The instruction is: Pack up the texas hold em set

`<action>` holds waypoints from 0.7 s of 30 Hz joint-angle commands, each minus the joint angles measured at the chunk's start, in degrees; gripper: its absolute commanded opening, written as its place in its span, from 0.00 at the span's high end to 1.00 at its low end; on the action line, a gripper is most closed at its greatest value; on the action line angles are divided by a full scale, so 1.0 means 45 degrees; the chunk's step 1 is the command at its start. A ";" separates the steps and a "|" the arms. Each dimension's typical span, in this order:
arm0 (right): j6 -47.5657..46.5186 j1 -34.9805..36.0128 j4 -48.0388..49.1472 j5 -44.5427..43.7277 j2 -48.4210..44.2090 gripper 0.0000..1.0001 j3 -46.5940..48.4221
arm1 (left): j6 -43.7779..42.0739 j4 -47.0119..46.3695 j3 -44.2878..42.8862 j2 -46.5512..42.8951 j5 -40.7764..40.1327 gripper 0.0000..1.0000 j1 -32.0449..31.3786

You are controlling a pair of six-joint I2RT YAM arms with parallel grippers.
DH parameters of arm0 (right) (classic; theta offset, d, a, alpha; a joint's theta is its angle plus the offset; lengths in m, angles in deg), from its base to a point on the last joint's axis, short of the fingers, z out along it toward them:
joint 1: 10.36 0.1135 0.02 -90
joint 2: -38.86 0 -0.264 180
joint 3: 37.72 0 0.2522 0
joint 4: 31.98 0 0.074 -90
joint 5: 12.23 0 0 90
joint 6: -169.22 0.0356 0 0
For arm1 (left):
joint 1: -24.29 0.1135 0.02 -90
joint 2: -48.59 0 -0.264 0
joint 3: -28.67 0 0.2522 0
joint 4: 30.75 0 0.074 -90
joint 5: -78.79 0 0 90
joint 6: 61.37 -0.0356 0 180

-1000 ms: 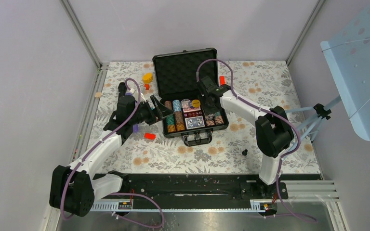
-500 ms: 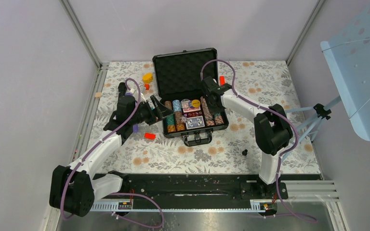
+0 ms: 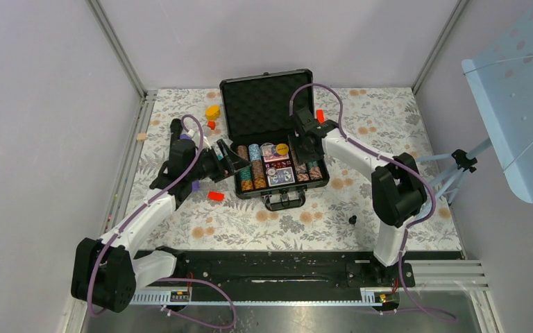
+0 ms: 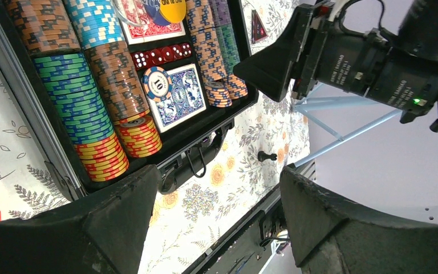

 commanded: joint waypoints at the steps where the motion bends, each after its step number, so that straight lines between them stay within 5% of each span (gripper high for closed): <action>1: 0.0348 0.0545 0.0580 0.1245 -0.0719 0.45 0.0273 | -0.0036 -0.0654 0.0011 -0.0149 0.0227 0.23 -0.0036; 21: 0.0136 0.2277 -0.0283 0.1403 0.3030 0.34 0.3130 | -0.0445 -0.0061 -0.0018 -0.0516 0.0130 0.23 0.0018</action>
